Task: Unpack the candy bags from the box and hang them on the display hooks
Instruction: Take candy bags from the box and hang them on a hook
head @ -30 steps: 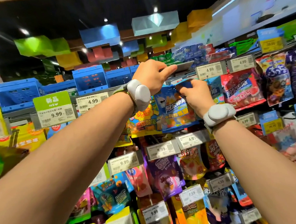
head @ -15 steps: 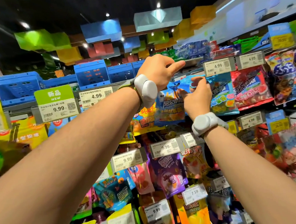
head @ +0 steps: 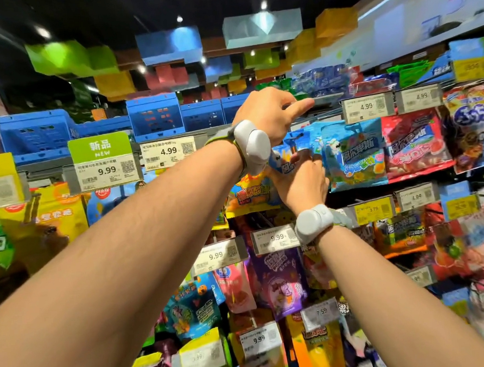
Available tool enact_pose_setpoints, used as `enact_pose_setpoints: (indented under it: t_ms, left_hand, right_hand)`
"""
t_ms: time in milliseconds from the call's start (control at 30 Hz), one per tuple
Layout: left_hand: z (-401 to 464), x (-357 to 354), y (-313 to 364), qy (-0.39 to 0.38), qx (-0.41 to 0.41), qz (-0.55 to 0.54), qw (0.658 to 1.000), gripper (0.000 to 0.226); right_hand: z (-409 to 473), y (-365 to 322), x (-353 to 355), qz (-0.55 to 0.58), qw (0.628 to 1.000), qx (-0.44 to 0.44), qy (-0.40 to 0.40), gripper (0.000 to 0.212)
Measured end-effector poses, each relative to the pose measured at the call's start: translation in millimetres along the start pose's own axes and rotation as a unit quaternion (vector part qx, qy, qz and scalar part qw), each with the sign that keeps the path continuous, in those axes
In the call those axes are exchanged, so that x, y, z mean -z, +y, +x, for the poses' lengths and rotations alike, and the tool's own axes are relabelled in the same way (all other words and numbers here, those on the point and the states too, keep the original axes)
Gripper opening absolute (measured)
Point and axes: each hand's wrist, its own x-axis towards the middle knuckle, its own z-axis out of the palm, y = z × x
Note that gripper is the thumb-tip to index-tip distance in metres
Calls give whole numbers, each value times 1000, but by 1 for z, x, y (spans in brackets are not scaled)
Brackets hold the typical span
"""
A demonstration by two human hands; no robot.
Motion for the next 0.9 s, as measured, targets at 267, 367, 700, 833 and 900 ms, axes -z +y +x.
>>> enact_pose_setpoints:
  t_ms: [267, 367, 700, 833, 900]
  left_hand:
    - [-4, 3, 1, -7, 5, 19, 1000, 51]
    - [-11, 5, 1, -12, -35, 41, 998, 42]
    - [-65, 5, -23, 54, -177, 268, 945, 39]
    - [-100, 11, -33, 127, -201, 234, 943, 34]
    - [-123, 15, -33, 149, -184, 189, 953, 35]
  right_hand:
    - [-1, 12, 5, -10, 999, -32, -39, 46]
    - [-6, 12, 11, -7, 998, -22, -55, 38]
    - [-30, 10, 49, 58, 997, 17, -52, 34]
    - [-50, 5, 54, 106, 993, 6, -43, 39]
    - [-61, 2, 54, 119, 991, 1, -52, 38]
